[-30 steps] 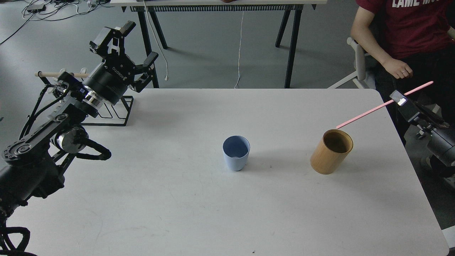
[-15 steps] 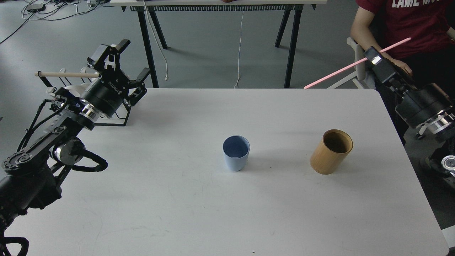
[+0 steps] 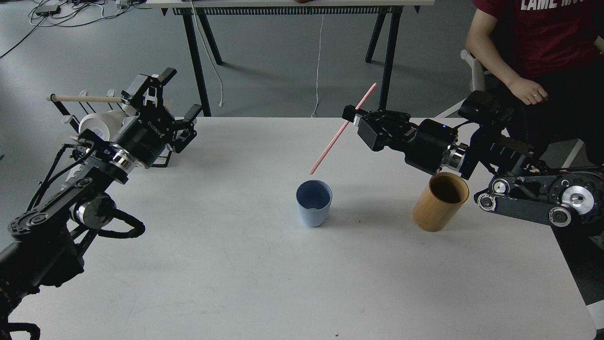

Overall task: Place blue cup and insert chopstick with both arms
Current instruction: 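Move the pink stick over the blue cup and lower it inside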

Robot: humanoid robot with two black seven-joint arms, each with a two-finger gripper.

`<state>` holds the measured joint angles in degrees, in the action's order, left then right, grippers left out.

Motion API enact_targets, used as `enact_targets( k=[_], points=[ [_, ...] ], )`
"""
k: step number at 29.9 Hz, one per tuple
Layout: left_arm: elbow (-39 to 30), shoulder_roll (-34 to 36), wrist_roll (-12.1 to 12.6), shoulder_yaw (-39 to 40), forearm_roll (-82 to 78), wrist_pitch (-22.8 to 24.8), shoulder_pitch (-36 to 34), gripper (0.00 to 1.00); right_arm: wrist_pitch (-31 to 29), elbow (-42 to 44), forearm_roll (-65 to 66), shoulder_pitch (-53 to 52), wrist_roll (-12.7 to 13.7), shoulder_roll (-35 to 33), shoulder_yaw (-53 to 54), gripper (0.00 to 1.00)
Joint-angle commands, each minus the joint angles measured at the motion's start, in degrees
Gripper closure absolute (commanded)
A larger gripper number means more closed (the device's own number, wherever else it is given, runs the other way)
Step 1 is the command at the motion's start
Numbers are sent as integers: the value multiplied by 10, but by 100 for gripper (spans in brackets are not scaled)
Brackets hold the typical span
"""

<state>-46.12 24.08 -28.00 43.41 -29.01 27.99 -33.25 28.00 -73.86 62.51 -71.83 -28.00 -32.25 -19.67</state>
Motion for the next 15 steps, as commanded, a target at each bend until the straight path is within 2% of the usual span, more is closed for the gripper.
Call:
enact_targets(
  k=[1,15],
  points=[
    [0,0,0,0,0,0,2,1,0,36,15,-8,0,37,-33,99],
    [0,0,0,1,0,0,8,1,0,97,19,10,0,94,-67,98]
  ],
)
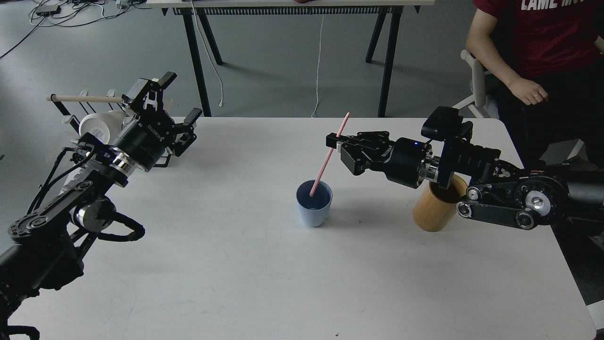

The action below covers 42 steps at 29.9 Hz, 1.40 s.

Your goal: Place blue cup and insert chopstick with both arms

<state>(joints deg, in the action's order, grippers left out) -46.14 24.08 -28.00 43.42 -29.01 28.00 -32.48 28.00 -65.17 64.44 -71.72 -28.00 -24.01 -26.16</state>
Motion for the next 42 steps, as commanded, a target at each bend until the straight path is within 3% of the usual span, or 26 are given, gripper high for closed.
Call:
enact_targets(
  k=[1,4,6,9,16,24,36,42],
  points=[
    [1,0,0,1,0,0,0,1,0,16,0,14,0,19,-2,96],
    [1,0,0,1,0,0,0,1,0,29,0,22,0,29,-2,90],
    [0,0,0,1,0,0,0,1,0,29,-1,24,0,35,-2,80],
    [0,0,0,1,0,0,0,1,0,29,-4,25,0,40,-2,49],
    [0,0,0,1,0,0,0,1,0,23,-10,24,0,40,8,25],
    [0,0,0,4,0,0,0,1,0,-29,-83,16,0,12,76,19],
    [-8,1,0,17,2,0,-12,1,0,-94,-423,40,0,-52,319,17],
    [-8,4,0,18,6,0,-44,1,-1,-173,-558,112,0,-128,444,13]
  ],
)
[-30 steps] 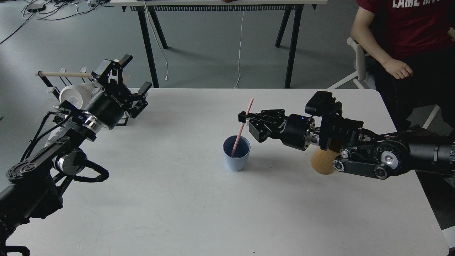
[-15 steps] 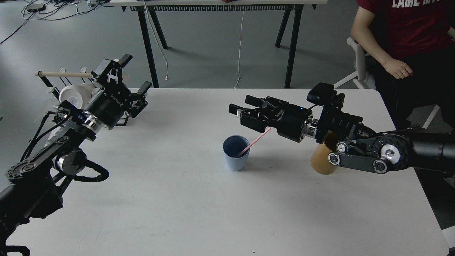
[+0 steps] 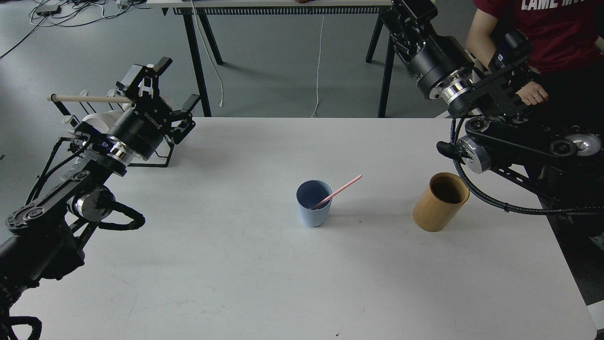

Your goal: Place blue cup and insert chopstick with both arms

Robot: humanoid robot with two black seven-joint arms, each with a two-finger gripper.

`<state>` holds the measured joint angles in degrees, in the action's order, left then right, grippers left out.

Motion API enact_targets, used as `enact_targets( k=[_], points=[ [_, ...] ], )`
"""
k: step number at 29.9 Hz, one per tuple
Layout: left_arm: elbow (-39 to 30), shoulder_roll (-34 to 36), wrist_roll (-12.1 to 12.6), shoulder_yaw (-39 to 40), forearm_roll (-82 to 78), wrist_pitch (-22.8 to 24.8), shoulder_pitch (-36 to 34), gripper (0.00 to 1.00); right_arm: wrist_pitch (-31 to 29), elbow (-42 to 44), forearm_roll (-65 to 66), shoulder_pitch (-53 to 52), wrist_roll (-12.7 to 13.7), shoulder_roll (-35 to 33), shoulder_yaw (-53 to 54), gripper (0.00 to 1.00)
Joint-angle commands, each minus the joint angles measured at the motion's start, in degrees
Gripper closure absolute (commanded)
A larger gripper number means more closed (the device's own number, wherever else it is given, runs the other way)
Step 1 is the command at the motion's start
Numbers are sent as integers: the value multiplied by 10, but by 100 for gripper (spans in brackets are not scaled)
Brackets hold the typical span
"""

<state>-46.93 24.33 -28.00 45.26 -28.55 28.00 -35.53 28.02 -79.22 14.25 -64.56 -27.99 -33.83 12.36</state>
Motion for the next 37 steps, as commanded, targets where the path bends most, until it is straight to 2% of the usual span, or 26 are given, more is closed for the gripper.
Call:
enact_targets(
  k=[1,5,10,13,20,24,37],
  points=[
    [0,2,0,0,2,0,-17,1,-35,-40,-71,61,0,-40,79,11],
    [0,1,0,-2,1,0,-20,1,-199,-46,-84,135,0,-83,127,8],
    [0,-1,0,-2,2,0,-30,1,-403,-38,-86,202,0,-100,153,4],
    [-2,-1,0,-1,2,0,-34,1,-456,-38,-86,218,0,-100,162,4],
    [-2,-2,0,0,2,0,-37,1,-461,-38,-92,224,0,-97,177,1],
    [-2,-14,0,0,3,0,-46,1,-460,-37,-156,238,0,-97,194,1],
    [-2,-2,0,-2,11,0,-53,1,-459,-13,-164,246,0,-79,224,1]
  ],
)
